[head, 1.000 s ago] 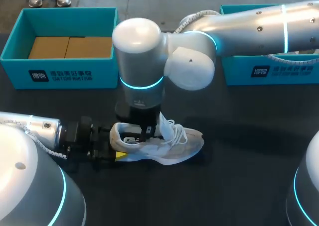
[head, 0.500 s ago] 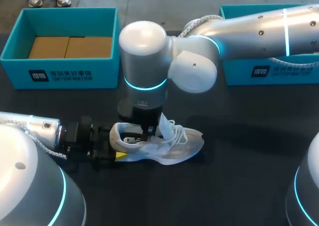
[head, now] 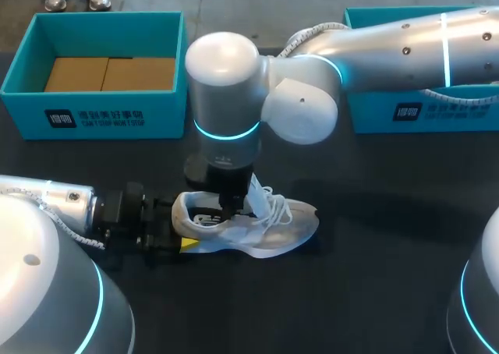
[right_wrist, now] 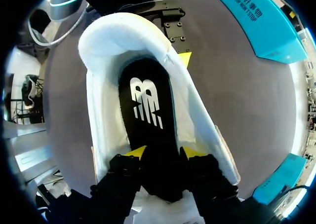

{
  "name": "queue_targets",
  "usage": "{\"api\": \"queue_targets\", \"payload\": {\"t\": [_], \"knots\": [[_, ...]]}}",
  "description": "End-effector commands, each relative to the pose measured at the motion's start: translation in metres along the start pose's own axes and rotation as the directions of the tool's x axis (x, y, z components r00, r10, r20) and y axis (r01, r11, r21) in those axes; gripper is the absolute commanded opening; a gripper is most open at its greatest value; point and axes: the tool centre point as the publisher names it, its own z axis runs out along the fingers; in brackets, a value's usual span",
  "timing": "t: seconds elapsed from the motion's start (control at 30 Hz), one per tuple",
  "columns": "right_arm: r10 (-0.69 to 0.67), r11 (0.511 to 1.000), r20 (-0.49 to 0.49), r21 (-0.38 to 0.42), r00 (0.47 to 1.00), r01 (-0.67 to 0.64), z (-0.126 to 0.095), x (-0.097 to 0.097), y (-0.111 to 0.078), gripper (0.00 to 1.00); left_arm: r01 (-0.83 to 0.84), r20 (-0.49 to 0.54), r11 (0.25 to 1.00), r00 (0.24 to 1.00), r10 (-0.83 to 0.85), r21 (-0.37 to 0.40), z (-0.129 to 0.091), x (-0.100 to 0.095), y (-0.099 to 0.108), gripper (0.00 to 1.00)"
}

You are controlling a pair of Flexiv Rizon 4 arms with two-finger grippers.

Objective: Take the shoe out of the shoebox, open the shoe tongue, remove and reinsert the insole, then place the shoe into the shoebox

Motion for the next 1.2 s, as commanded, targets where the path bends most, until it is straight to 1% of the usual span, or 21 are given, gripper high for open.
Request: {"api": "queue_targets", "payload": {"t": [0.03, 0.07, 0.1, 0.17, 0.23, 0.27, 0.3, 0.33, 0.4, 0.43, 0.5, 0.57, 0.7, 0.83, 0.9, 0.93, 1.07, 1.2], "knots": [[-0.004, 1.0, -0.009, -0.006, 1.0, 0.004, 0.009, -0.003, 0.002, 0.59, -0.001, 0.003, 1.0, 1.0, 0.001, 0.0, 0.0, 0.001, 0.0, 0.0], [-0.004, 1.0, -0.013, -0.01, 1.0, 0.004, 0.011, -0.004, 0.003, 0.59, -0.001, 0.003, 1.0, 1.0, 0.001, 0.0, 0.0, 0.001, 0.0, 0.0], [-0.005, 1.0, -0.016, -0.012, 1.0, 0.005, 0.013, -0.004, 0.003, 0.63, -0.001, 0.003, 1.0, 1.0, 0.001, 0.0, 0.0, 0.001, 0.0, 0.0], [-0.01, 1.0, -0.029, -0.014, 1.0, 0.01, 0.018, -0.004, 0.003, 0.75, -0.001, 0.003, 1.0, 1.0, 0.001, 0.0, 0.0, 0.001, 0.0, 0.0], [-0.011, 1.0, -0.046, -0.019, 0.999, 0.01, 0.023, -0.004, 0.003, 0.84, -0.001, 0.003, 1.0, 1.0, 0.001, 0.0, 0.0, 0.001, 0.0, 0.0], [-0.012, 1.0, -0.054, -0.02, 0.998, 0.01, 0.025, -0.003, 0.003, 0.85, -0.001, 0.003, 1.0, 1.0, 0.001, 0.0, 0.0, 0.001, 0.0, 0.0], [-0.012, 1.0, -0.059, -0.021, 0.998, 0.01, 0.027, -0.003, 0.003, 0.85, -0.001, 0.003, 1.0, 1.0, 0.001, 0.0, 0.0, 0.001, 0.0, 0.0], [-0.013, 1.0, -0.068, -0.023, 0.998, 0.011, 0.029, -0.002, 0.003, 0.81, -0.001, 0.003, 1.0, 1.0, 0.001, 0.0, 0.0, 0.001, 0.0, 0.0], [-0.013, 1.0, -0.081, -0.023, 0.997, 0.011, 0.033, 0.0, 0.003, 0.76, -0.001, 0.003, 1.0, 1.0, 0.001, 0.0, 0.0, 0.001, 0.0, 0.0], [-0.014, 1.0, -0.091, -0.024, 0.996, 0.012, 0.035, 0.001, 0.003, 0.71, -0.001, 0.003, 1.0, 1.0, 0.001, 0.0, 0.0, 0.001, 0.0, 0.0], [-0.015, 1.0, -0.103, -0.022, 0.995, 0.013, 0.038, 0.002, 0.003, 0.5, -0.001, 0.003, 1.0, 1.0, 0.001, 0.0, 0.0, 0.001, 0.0, 0.0], [-0.014, 1.0, -0.114, -0.023, 0.993, 0.012, 0.041, 0.004, 0.003, 0.47, -0.001, 0.003, 1.0, 1.0, 0.001, 0.0, 0.0, 0.001, 0.0, 0.0], [-0.008, 1.0, -0.136, -0.024, 0.991, 0.005, 0.046, 0.009, 0.002, 0.37, -0.001, 0.003, 1.0, 1.0, 0.001, 0.0, 0.0, 0.001, 0.0, 0.0], [0.001, 1.0, -0.149, -0.022, 0.989, -0.004, 0.049, 0.013, 0.0, 0.2, -0.001, 0.003, 1.0, 1.0, 0.001, 0.0, 0.0, 0.001, 0.0, 0.0], [0.008, 1.0, -0.152, -0.021, 0.988, -0.011, 0.05, 0.015, -0.001, 0.05, -0.001, 0.003, 1.0, 1.0, 0.001, 0.0, 0.0, 0.001, 0.0, 0.0], [0.01, 1.0, -0.153, -0.02, 0.988, -0.013, 0.05, 0.016, -0.001, 0.0, -0.001, 0.003, 1.0, 1.0, 0.001, 0.0, 0.0, 0.001, 0.0, 0.0], [0.028, 0.999, -0.151, -0.017, 0.988, -0.031, 0.048, 0.021, -0.005, 0.0, -0.001, 0.003, 1.0, 1.0, 0.001, 0.0, 0.0, 0.001, 0.0, 0.0], [0.049, 0.999, -0.135, -0.011, 0.99, -0.051, 0.04, 0.023, -0.011, 0.0, -0.001, 0.003, 1.0, 1.0, 0.001, 0.0, 0.0, 0.001, 0.0, 0.0]]}}
